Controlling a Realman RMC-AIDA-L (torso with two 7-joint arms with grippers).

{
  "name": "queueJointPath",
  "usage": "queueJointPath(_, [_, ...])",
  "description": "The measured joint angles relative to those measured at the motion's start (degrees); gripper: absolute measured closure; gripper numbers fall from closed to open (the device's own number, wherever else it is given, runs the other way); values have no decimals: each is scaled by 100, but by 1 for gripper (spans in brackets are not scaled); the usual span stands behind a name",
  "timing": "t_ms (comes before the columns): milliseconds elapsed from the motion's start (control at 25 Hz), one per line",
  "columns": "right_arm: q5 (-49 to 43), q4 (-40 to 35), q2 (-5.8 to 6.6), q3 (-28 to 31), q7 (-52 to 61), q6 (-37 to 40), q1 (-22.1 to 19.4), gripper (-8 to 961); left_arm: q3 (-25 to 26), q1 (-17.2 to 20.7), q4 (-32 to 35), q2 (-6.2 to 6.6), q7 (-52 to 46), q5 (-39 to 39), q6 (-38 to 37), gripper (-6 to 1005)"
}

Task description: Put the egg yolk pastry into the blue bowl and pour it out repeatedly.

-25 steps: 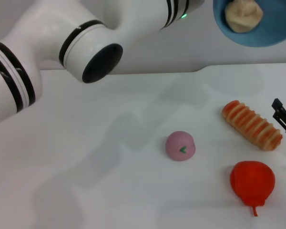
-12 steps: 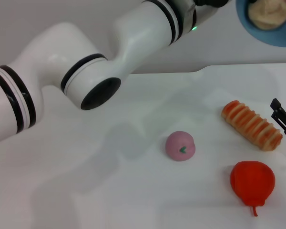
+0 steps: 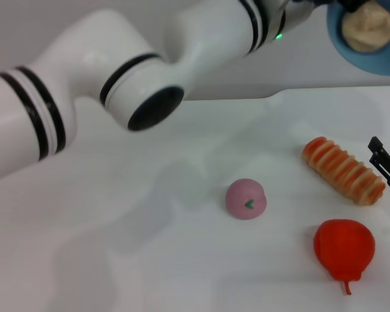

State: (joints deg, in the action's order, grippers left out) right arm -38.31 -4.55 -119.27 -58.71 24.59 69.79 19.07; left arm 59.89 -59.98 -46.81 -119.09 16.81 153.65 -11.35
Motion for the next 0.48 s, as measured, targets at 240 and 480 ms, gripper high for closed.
queueJointPath(240, [0,13,0,0,4,-9,0,225,424,-197,-43,0,517,20,763,999])
queueJointPath(480, [-1,16,0,0,11,-26,0,225,652,-188,-129,1,1286,25,693,999])
